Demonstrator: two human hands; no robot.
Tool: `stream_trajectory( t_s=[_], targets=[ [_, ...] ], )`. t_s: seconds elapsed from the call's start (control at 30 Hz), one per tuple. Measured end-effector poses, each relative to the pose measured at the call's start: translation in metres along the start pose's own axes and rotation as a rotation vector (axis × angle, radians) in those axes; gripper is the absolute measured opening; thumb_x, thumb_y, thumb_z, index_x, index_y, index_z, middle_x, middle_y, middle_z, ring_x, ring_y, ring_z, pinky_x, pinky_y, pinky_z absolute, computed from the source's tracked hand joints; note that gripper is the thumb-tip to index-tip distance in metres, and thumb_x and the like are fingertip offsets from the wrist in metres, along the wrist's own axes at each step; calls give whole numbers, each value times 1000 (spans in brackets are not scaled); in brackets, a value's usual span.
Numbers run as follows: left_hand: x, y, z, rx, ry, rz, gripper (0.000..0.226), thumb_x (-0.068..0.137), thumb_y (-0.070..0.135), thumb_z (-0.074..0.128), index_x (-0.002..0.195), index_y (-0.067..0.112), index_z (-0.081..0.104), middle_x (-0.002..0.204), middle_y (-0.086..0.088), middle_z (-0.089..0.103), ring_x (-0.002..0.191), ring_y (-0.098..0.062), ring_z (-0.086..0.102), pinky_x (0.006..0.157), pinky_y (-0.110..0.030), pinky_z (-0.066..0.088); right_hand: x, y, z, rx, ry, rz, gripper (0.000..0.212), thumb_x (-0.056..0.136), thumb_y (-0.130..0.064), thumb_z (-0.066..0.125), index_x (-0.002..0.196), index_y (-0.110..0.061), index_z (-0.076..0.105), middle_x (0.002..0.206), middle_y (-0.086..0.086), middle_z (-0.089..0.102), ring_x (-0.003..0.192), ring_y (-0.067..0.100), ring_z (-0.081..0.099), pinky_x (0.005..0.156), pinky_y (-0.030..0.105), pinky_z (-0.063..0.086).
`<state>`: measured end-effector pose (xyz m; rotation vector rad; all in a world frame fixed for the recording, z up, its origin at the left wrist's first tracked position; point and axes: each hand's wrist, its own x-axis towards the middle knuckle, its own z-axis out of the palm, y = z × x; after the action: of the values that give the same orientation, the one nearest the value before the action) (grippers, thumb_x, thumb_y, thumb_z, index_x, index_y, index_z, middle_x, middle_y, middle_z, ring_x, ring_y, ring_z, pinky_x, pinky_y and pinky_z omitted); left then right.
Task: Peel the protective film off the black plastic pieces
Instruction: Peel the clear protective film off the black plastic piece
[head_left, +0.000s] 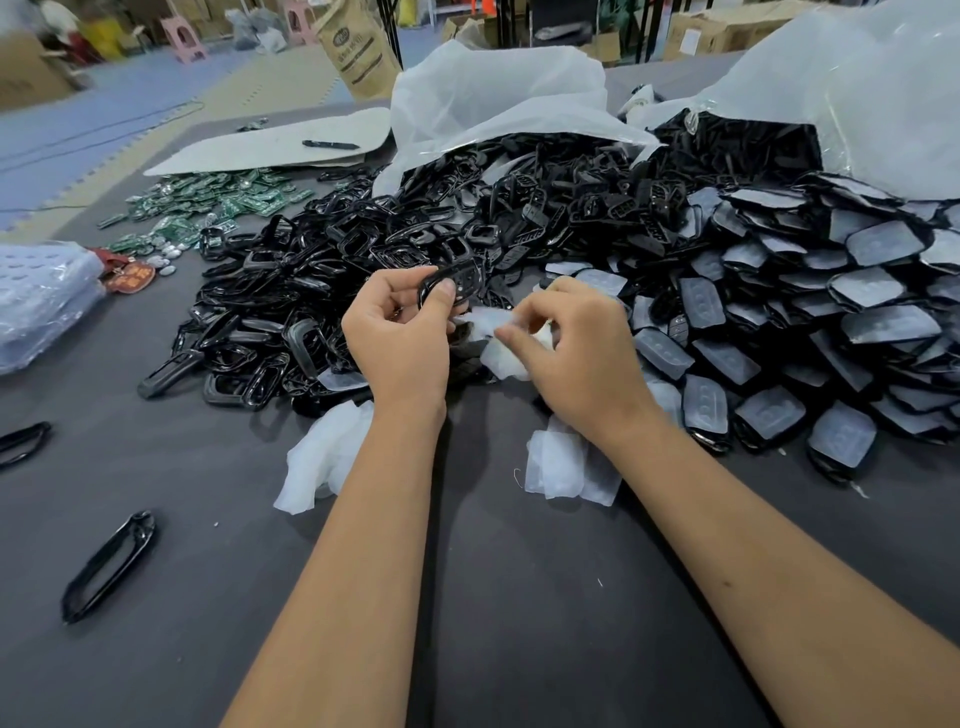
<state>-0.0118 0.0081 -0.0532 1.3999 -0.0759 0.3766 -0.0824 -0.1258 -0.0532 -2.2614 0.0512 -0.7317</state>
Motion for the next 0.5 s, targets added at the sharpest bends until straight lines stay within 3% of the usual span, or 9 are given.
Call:
stream_trajectory(
  t_s=[0.13,0.27,0.33,0.43,0.5],
  targets=[
    [1,-1,-1,-3,28,6,17,87,-1,76,87,16,72,74,-3,62,60,-16,65,61,-25,53,3,7,-6,385,100,165,35,87,-32,85,69,-10,64,60,-11,55,54,4,44,57,20,39],
    [-1,-1,0,-6,21,9,18,86,0,76,86,17,72,73,-1,65,61,-16,67,60,-24,52,4,7,-8,507,151,206,56,85,-38,84,60,-3,49,52,-10,40,49,6,32,51,18,31],
    [-1,1,1,-31,10,9,18,87,-3,75,86,15,72,73,-1,65,64,-18,70,60,-23,53,4,7,-8,557,143,205,53,92,-35,78,61,-3,51,53,-6,40,49,9,32,49,20,30],
    [-2,2,1,-75,-15,1,16,89,-6,71,89,9,71,70,4,65,64,-16,72,62,-22,55,4,8,-8,639,111,237,36,101,-29,69,74,-5,69,62,7,50,57,25,37,50,31,29],
    [-2,2,1,-70,-35,8,16,90,-6,70,89,10,71,68,8,65,62,-14,70,64,-22,56,5,7,-9,654,105,256,31,103,-27,65,84,-7,77,67,13,54,59,27,39,50,32,30]
  ],
)
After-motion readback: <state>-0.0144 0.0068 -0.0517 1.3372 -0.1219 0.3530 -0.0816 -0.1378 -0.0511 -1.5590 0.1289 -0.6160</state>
